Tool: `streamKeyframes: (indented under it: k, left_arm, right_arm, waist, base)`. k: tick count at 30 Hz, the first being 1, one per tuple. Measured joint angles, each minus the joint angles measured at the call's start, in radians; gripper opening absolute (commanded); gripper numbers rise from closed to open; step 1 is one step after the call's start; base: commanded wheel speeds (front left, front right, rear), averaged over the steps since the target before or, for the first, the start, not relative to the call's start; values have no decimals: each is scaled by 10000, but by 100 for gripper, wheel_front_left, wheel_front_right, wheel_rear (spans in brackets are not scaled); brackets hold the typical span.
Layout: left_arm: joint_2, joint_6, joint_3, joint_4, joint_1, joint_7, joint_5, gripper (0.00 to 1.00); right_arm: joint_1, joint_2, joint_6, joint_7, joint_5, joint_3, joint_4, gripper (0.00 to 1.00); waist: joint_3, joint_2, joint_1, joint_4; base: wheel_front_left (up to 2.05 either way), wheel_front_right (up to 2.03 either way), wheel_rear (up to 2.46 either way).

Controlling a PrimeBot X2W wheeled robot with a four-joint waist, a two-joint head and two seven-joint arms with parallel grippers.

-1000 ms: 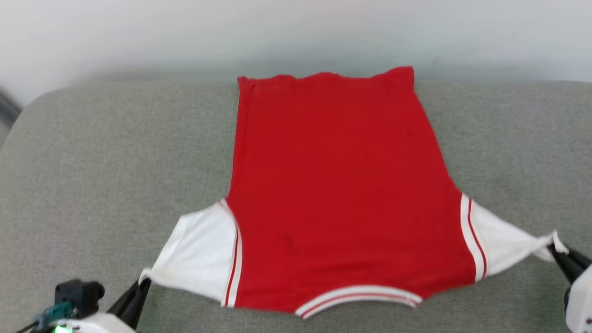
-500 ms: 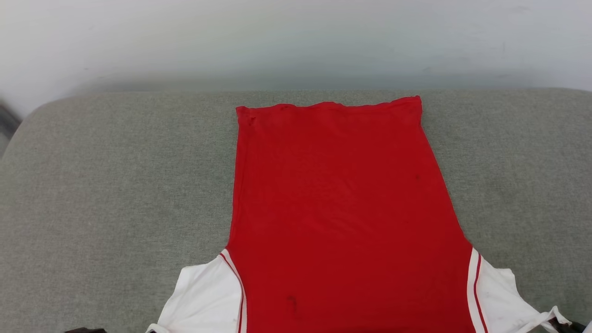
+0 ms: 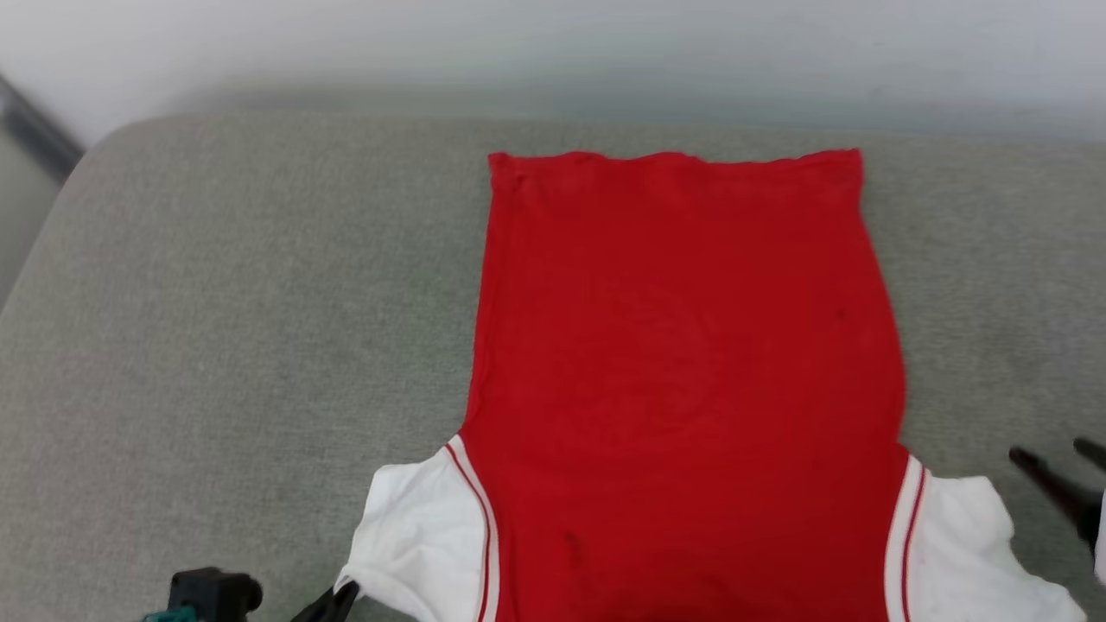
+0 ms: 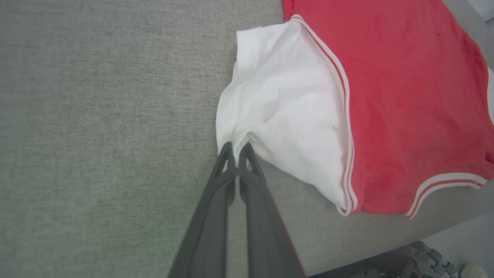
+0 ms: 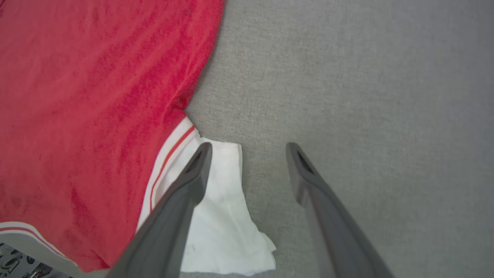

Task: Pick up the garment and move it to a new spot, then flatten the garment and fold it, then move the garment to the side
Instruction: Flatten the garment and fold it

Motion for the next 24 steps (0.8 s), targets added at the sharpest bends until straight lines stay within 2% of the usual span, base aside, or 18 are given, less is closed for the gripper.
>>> streamKeyframes:
  k: [7,8,10,15,16,20,24]
  left_arm:
    - [192,-199,-518,-1131,-662,788,454,0]
    - [150,-205,-623,-1521,-918,978,560,0]
    - [121,-203,-669,-1695,-1018,1047,633,0]
    - [-314,-464,-924,-2554,-1597,1361,500,0]
    - [-314,-464,-924,-2554,-1597,1361,500,0]
    - [-403,-554,-1185,-2723,-2008,1547,867,0]
    - [-694,-654,-1373,-2711,-2236,1528,1037,0]
  right_arm:
    - [-2287,347,0,1948,-416,-138,23,100]
    - [-3176,407,0,2698,-663,-171,316,100]
    - [-3636,399,0,3057,-834,-213,458,100]
    - [-6009,322,0,5310,-1973,-719,1302,100]
    - [-6009,322,0,5310,-1973,-719,1302,100]
    - [-7357,288,0,6420,-2869,-1152,1804,100]
    - [-8275,198,0,7081,-3691,-1459,2080,100]
  waist:
    - [764,0,2,687]
    - [1044,0,2,982]
    - [1187,0,2,1129]
    - [2150,0,2,2026]
    - [2150,0,2,2026]
    - [2774,0,3,2636]
    - [3344,0,2,3203]
  base:
    - [0,0,0]
    - [0,0,0]
    - [0,0,0]
    - [0,0,0]
    - [0,0,0]
    - [0,0,0]
    - [0,0,0]
